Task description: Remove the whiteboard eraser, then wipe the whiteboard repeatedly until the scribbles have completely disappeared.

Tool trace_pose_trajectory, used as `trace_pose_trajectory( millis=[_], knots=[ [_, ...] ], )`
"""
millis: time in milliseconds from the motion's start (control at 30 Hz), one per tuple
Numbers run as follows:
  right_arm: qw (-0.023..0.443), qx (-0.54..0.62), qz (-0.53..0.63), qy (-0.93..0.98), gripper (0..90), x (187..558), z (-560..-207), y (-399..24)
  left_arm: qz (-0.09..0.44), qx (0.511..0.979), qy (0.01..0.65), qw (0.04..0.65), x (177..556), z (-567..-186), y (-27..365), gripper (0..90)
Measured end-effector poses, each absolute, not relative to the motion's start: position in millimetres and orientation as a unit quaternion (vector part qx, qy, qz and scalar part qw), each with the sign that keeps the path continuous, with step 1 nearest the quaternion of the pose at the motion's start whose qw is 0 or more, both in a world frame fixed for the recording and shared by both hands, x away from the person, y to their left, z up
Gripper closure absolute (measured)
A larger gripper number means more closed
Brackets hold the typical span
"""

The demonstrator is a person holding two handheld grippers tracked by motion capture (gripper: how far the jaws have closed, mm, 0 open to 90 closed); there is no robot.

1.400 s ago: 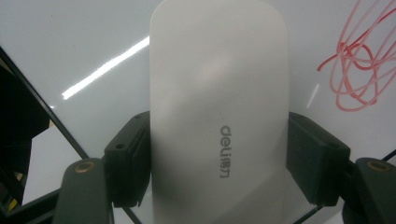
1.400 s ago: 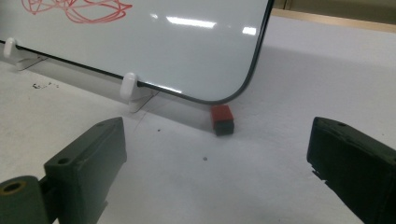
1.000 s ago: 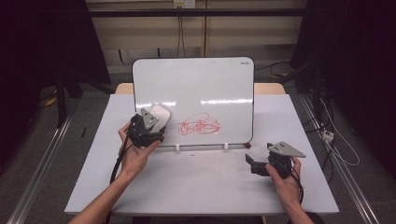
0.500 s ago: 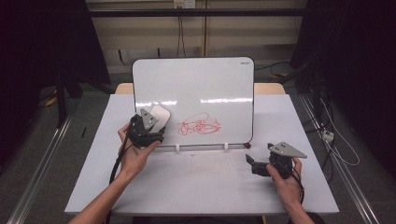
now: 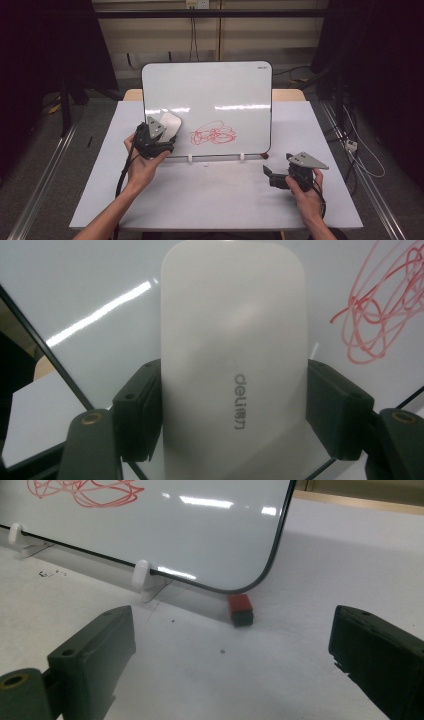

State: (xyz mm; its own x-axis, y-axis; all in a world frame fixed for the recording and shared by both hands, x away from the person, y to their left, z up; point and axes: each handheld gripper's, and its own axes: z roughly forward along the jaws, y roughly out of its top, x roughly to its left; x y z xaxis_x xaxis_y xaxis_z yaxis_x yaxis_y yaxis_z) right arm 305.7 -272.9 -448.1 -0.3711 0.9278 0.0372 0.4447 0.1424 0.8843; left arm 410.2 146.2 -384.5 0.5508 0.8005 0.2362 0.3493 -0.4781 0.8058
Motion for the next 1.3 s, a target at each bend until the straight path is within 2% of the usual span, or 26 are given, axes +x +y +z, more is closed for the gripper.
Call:
trace_pose_trajectory(
  millis=[733, 1300],
  knots=[
    [0.278, 0.483, 0.438, 0.705, 4.7, 304, -448, -273, 0.318, 0.782, 0.344, 0.411, 392, -366, 147, 30.8],
    [0.277, 0.486, 0.436, 0.705, 4.6, 303, -448, -272, 0.306, 0.797, 0.325, 0.407, 389, -370, 131, 30.8]
  ],
)
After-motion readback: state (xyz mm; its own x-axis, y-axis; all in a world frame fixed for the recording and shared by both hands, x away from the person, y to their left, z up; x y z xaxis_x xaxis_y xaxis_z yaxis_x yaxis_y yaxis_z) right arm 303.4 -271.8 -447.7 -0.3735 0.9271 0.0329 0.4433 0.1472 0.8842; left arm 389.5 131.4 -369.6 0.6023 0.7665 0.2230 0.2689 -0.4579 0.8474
